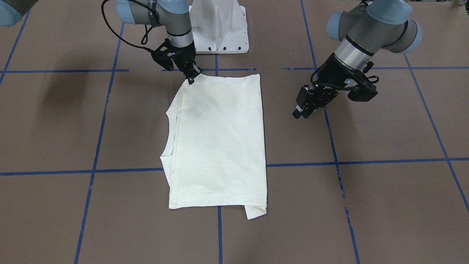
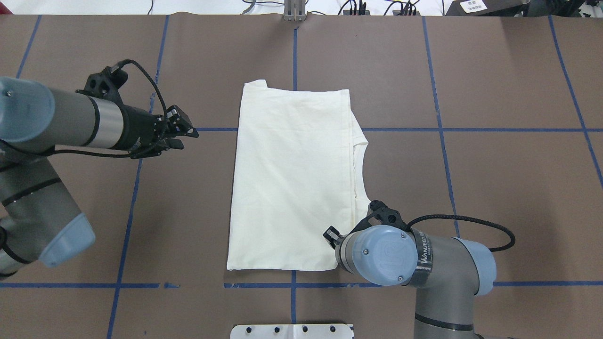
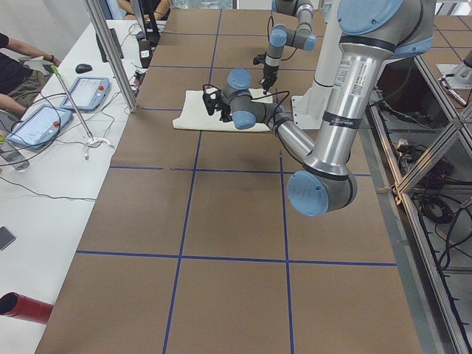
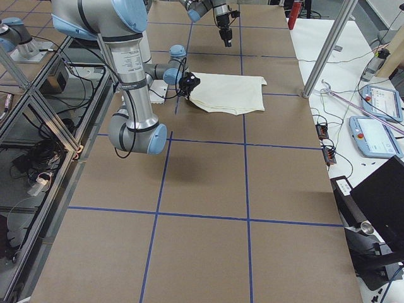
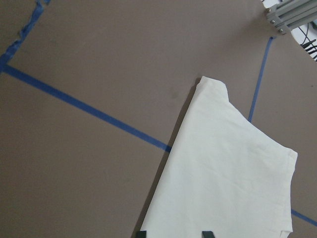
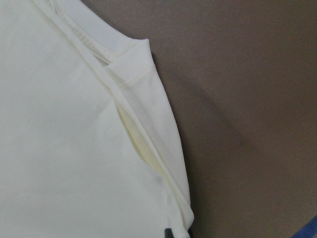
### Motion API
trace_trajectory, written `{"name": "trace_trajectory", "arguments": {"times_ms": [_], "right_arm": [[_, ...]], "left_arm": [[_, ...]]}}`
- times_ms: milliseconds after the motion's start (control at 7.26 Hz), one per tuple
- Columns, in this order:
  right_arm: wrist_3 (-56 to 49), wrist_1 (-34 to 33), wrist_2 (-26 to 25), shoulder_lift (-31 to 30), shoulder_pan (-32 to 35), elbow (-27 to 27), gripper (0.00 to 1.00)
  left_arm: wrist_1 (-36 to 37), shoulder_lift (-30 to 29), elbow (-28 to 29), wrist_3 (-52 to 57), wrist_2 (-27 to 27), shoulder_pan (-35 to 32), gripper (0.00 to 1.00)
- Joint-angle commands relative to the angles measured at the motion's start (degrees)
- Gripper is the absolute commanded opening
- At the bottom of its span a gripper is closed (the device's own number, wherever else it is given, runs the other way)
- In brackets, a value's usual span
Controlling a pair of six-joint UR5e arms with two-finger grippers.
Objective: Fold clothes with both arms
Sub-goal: 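Lower both grippers to the shirt edge nearest the robot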
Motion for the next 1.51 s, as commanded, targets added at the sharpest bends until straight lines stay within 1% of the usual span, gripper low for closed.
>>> {"name": "trace_trajectory", "arguments": {"times_ms": [0,138,413,551,826,1101,1239,1377], "right_arm": [[-0.1,0.0,0.0,-0.4,-0.1,0.3,0.0],[-0.2,0.0,0.0,-0.5,-0.1,0.2,0.0],[-0.6,0.0,-0.1,-0.5,-0.1,0.2,0.0],[-0.6,0.0,-0.1,-0.5,-0.1,0.3,0.0],[-0.6,0.0,-0.5,-0.5,-0.1,0.2,0.0],[-0.6,0.0,-0.5,-0.5,-0.1,0.3,0.0],[-0.6,0.0,-0.5,-0.4,-0.1,0.5,0.0],[-0.6,0.0,-0.4,-0.3,-0.1,0.6,0.0]], "left_arm": [[7.7,0.0,-4.0,-7.4,7.6,11.2,0.54],[10.2,0.0,-4.6,-10.0,9.4,15.7,0.56],[10.9,-0.1,-3.6,-13.7,13.9,23.5,0.58],[10.9,-0.3,-3.0,-13.9,14.1,25.7,0.58],[10.9,-0.5,-1.1,-13.8,14.8,25.8,0.58],[10.9,-0.8,-0.6,-13.8,14.9,25.9,0.57],[10.8,-0.8,-0.6,-13.9,15.0,25.9,0.53],[10.8,-1.5,0.1,-14.0,15.1,26.0,0.41]]}}
